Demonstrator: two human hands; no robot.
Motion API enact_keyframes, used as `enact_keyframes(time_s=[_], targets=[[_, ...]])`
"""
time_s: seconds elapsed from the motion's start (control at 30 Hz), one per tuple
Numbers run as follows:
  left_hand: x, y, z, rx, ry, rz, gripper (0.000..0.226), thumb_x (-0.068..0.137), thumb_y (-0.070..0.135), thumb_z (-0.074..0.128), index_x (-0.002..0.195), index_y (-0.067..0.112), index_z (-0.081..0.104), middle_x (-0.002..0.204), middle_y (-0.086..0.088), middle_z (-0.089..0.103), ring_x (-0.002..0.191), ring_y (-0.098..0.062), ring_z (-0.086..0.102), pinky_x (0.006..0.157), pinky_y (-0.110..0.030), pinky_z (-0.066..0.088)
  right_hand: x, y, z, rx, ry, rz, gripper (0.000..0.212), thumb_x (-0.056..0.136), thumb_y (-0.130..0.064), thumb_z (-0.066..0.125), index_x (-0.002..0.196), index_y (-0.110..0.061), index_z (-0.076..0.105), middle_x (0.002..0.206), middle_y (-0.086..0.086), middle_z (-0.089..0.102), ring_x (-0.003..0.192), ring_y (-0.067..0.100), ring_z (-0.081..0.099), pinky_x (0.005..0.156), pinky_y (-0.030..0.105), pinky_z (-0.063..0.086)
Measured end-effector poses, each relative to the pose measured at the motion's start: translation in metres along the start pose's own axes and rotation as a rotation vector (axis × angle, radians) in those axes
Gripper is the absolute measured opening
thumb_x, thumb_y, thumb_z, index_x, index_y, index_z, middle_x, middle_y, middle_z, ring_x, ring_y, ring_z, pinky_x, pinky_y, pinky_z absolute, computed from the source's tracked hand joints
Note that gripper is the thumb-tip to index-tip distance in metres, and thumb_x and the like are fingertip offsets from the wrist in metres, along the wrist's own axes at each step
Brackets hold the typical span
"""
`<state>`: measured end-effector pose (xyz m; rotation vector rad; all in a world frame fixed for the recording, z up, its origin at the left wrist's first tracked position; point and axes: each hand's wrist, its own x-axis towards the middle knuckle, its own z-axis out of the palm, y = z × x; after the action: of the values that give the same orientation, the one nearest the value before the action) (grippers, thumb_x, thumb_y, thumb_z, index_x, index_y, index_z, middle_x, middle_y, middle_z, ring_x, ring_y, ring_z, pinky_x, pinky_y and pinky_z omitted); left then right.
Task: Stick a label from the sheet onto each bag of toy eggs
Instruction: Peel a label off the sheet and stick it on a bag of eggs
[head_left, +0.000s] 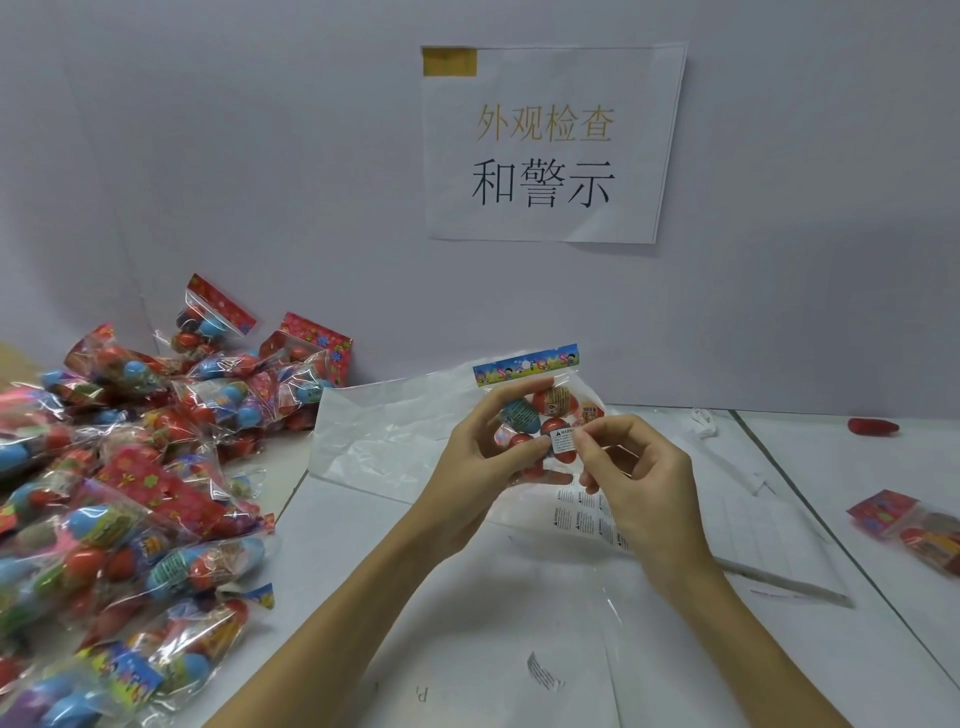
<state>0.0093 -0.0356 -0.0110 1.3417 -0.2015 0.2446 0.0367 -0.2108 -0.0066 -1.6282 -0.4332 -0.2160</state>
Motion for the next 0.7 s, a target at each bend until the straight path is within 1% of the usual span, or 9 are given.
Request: enact_keyframes(time_s=[0.17,0.37,0.47,0.63,0.7], targets=[[-0.0005,0.0013,0.0004,-0.004,-0.018,0.003,0.050,0.095,0.009,0.074,0.135,0.036,0.065,0.128,0.014,0.068,0.111,-0.035,0.073,0.080,-0.042,0.064,-0.0008,-0.0017,0.0001,0.017,-0.004,-0.003,0.006,0.094,-0.020,0.074,0.098,-0.015,0.073,0.078,-0.012,0.074,0.068,0.004,0.069,0.065,0.015,0.055],[-0.0012,0.0026,0.0011,0.014,-0.021,0.011,0.055,0.089,0.017,0.082,0.137,0.035,0.063,0.132,0.012,0.066,0.114,-0.034,0.072,0.082,-0.044,0.064,-0.0004,-0.0013,0.0010,0.013,-0.003,0.000,0.007,0.094,-0.020,0.075,0.099,-0.015,0.073,0.081,-0.009,0.074,0.068,0.005,0.069,0.066,0.017,0.056],[-0.0014,0.0018,0.0016,0.049,-0.015,0.031,0.057,0.089,0.016,0.083,0.138,0.035,0.062,0.131,0.013,0.066,0.112,-0.033,0.073,0.081,-0.043,0.064,-0.0005,-0.0009,0.0008,0.019,-0.006,0.004,0.007,0.094,-0.019,0.075,0.098,-0.014,0.073,0.080,-0.008,0.074,0.068,0.007,0.069,0.065,0.018,0.055],[-0.0036,-0.0005,0.0033,0.053,0.031,0.071,0.053,0.092,0.011,0.080,0.138,0.031,0.062,0.127,0.005,0.070,0.101,-0.037,0.075,0.079,-0.042,0.064,-0.0002,-0.0009,0.0019,0.000,-0.021,-0.013,0.009,0.093,-0.019,0.076,0.099,-0.015,0.073,0.084,-0.007,0.075,0.067,0.007,0.069,0.064,0.021,0.057],[-0.0045,-0.0005,0.0051,0.043,0.031,0.089,0.053,0.092,0.010,0.079,0.138,0.029,0.062,0.127,0.002,0.070,0.100,-0.036,0.075,0.080,-0.042,0.064,-0.0004,-0.0017,0.0025,0.000,0.001,-0.034,0.016,0.092,-0.020,0.077,0.107,-0.020,0.070,0.084,-0.005,0.074,0.063,0.009,0.068,0.061,0.021,0.056]])
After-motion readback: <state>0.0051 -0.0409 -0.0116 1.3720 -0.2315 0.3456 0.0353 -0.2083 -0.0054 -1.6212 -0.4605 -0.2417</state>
